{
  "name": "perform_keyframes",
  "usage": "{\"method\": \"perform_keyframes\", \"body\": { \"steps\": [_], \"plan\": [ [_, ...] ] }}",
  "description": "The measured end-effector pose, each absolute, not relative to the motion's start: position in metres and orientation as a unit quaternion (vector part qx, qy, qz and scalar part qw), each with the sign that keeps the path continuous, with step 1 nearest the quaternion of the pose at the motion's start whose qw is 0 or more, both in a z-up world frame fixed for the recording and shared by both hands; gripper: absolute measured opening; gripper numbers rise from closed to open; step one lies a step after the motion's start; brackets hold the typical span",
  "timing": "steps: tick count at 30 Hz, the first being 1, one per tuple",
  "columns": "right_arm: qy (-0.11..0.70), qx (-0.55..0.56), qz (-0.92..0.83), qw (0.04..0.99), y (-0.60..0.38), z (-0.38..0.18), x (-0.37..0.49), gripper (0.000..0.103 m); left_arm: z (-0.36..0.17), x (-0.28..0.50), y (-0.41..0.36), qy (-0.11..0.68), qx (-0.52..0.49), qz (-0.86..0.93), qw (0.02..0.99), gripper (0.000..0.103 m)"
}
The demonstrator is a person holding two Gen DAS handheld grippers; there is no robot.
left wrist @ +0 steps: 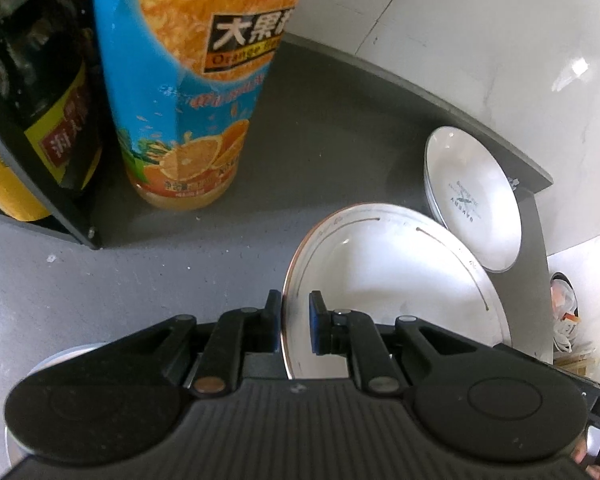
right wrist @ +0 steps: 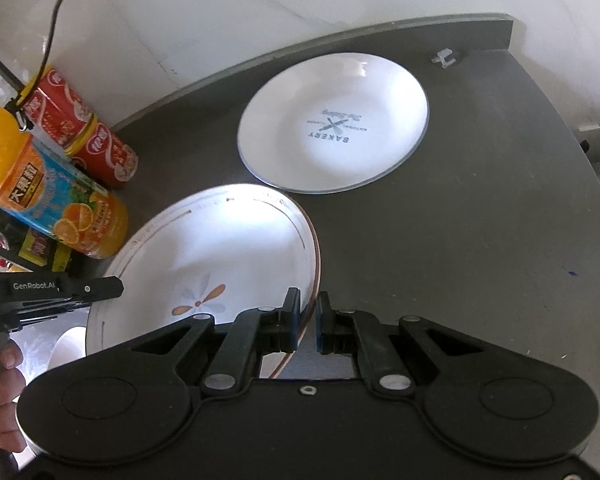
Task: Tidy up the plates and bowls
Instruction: 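Close the right gripper on the flower plate rim while the left gripper closes on it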
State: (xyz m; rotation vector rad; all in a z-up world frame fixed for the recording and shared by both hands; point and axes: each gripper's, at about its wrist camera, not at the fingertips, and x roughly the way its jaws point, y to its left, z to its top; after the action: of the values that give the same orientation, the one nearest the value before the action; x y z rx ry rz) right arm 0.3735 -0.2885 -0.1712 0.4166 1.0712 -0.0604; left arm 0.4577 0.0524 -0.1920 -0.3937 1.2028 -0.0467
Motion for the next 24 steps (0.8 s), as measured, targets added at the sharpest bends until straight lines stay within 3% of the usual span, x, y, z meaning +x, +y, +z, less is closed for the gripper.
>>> {"method": "perform_keyframes", "body": {
  "steps": [24],
  "plan": [
    [0.489,0.16,0.047,0.856,-0.24,-0.136,0.37,0.008,-0.157,0.421,0.105,0.544,-0.205,0.007,0.814,0.012]
  ]
}}
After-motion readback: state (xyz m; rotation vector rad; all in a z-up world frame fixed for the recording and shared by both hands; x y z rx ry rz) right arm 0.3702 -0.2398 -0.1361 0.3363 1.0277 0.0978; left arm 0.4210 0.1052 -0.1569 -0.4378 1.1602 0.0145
